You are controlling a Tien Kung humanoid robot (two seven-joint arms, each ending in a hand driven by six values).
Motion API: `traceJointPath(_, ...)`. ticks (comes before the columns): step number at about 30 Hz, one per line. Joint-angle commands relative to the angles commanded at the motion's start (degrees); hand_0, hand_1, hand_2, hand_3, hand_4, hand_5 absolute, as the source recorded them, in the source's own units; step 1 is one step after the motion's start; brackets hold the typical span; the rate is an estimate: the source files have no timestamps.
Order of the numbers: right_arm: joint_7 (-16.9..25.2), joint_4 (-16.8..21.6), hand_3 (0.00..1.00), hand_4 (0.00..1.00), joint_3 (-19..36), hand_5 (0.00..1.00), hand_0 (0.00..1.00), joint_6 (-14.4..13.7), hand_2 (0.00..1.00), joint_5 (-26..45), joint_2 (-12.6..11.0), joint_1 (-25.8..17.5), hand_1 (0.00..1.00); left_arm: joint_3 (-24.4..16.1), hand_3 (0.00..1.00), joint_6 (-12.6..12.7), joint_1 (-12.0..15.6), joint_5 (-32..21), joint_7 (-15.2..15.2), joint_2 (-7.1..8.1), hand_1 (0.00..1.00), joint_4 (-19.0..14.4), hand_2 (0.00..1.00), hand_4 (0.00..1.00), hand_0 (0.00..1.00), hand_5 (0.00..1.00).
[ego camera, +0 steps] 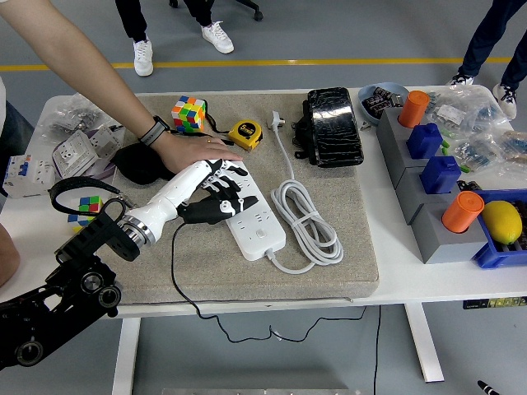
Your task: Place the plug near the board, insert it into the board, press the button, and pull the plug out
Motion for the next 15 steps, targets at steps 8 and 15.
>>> traceJointPath(8,-0.08,0.04,0.545,0.947,-0.34,0.512,0.568,0.09,0.616,0.03,-0.04,0.04,0.641,-1.01,0.74,-10.67,-1.49,0.29,13.91,-0.2,0.081,-4.16,0.177,0.725,0.078,0.174)
traceJointPath(15,-0.07,0.06,0.545,0.947,-0.66,0.511,0.569,0.08,0.615,0.17,-0.3,0.29,0.641,1.15,0.819,-14.48,-3.47,-1.01,16.72,-0.35,0.089,-4.71,0.154,0.576,0.067,0.002)
